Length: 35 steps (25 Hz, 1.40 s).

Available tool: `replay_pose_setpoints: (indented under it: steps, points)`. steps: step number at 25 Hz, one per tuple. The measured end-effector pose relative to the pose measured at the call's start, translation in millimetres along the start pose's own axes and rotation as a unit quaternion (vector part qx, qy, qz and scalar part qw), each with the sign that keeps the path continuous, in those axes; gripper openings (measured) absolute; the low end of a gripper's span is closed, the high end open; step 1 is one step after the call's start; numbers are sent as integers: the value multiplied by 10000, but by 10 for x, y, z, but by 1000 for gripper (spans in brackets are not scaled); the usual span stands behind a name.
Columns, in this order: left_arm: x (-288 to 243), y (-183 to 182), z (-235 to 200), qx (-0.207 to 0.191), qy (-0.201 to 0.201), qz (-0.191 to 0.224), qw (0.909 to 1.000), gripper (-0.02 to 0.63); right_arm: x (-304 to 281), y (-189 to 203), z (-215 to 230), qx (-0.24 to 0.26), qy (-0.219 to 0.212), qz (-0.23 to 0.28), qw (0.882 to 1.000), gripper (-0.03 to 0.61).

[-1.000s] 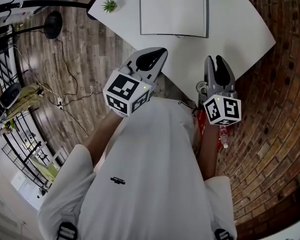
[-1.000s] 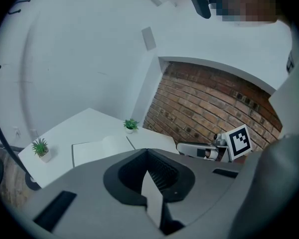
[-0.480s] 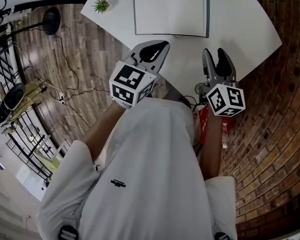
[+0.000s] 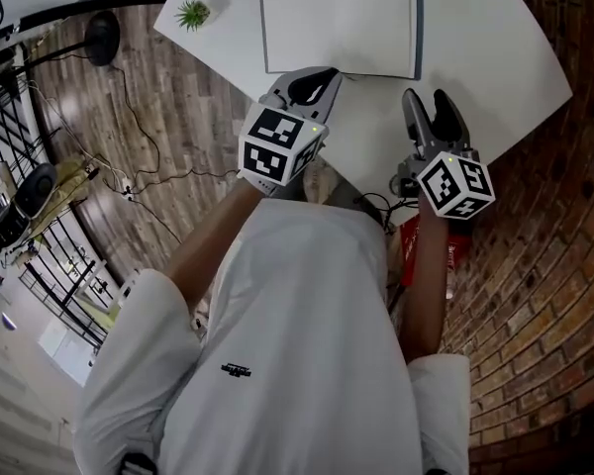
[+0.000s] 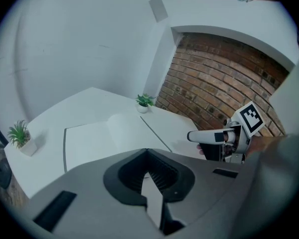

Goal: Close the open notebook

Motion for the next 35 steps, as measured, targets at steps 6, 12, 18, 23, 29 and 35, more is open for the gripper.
replay_pose_setpoints:
  steps: [6,12,18,23,29,35]
  points:
    - [-335,119,-162,20,-250,-178,9995,9,-157,65,144,-250,5,-124,9996,285]
    - [-521,158,-230,84,-229,-282,9993,9,-276,142,248,-625,-15,-173,9979,294]
    - [-648,220,-315,65,-225,-498,9985,9,-364,180,286,-722,7,-237,9971,296]
    - [-780,299,-398,17,-213,-827,9963,9,-435,185,294,-725,16,-263,9970,301]
    - [-824,344,-446,208,42,-709,9973,9,-510,213,317,-885,-15,-355,9954,315]
    - [-836,358,-459,474,145,-774,9958,9,-569,234,340,-885,86,-384,9953,322]
Point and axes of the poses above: the fingertips, and each gripper's own axes: x backward along the fingers, z to its right, y out of its underside, the point moved 7 cm from there along x, backward along the fingers, and after that the axes turned 5 degrees about -z, right-handed, at the moved point
